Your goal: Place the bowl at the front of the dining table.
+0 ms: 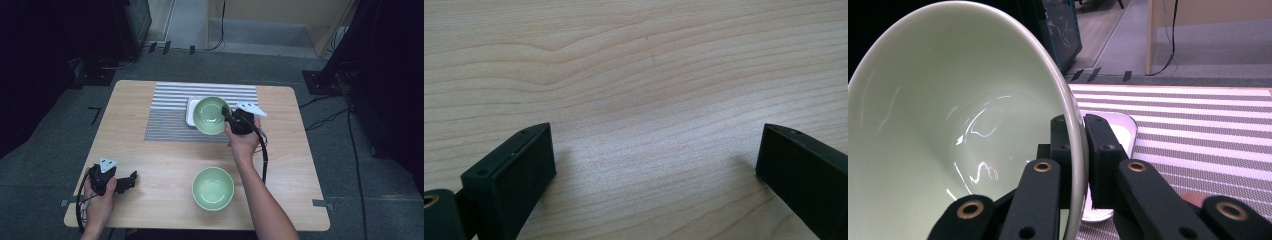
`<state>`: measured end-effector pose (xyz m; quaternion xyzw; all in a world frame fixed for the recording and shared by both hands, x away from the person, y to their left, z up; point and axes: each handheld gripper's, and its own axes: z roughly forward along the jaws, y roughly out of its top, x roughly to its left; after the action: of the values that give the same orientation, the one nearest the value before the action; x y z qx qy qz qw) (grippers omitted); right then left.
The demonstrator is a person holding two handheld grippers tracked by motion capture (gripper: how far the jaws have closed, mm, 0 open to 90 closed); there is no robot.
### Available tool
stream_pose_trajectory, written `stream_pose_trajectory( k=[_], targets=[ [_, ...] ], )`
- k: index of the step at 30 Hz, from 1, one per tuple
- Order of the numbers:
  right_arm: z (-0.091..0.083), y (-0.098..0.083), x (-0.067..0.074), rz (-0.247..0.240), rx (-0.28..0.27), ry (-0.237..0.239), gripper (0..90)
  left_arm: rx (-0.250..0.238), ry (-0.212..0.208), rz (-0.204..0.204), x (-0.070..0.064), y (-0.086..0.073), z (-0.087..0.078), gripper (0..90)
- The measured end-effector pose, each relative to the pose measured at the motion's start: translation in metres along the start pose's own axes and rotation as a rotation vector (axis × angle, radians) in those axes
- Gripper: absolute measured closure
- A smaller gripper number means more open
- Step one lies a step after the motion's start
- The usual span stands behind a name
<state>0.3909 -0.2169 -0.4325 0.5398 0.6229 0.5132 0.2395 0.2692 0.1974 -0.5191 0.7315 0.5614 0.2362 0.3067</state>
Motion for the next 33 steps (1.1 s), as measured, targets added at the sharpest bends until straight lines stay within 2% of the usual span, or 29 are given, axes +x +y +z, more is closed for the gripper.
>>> stream_pose_trajectory(
  k=[5, 12, 16, 18, 24, 30, 32, 33],
  targets=[
    [0.019, 0.0, 0.002, -0.025, 0.029, -0.005, 84.5, -0.001, 0.0, -0.001, 0.0, 0.0, 0.0, 2.3],
    [0.046, -0.005, -0.001, -0.057, 0.108, -0.034, 84.5, 0.0, 0.0, 0.0, 0.0, 0.0, 0.0, 2.3],
    [0.06, -0.006, -0.008, -0.034, 0.15, -0.041, 84.5, 0.001, -0.001, 0.0, 0.0, 0.0, 0.0, 2.3],
    [0.068, -0.005, -0.009, -0.045, 0.171, -0.054, 84.5, 0.001, -0.001, 0.0, 0.0, 0.0, 0.0, 2.3],
    [0.082, -0.003, -0.011, -0.024, 0.2, -0.055, 84.5, 0.001, -0.001, 0.0, 0.0, 0.0, 0.0, 2.3],
    [0.096, 0.0, -0.014, -0.019, 0.244, -0.078, 84.5, 0.001, -0.001, 0.0, 0.0, 0.0, 0.0, 2.3],
    [0.099, 0.0, -0.016, -0.009, 0.264, -0.078, 84.5, 0.001, -0.001, 0.0, 0.0, 0.0, 0.0, 2.3],
    [0.102, -0.001, -0.018, 0.013, 0.276, -0.079, 84.5, 0.001, -0.001, 0.0, 0.0, 0.0, 0.0, 2.3]
  ],
)
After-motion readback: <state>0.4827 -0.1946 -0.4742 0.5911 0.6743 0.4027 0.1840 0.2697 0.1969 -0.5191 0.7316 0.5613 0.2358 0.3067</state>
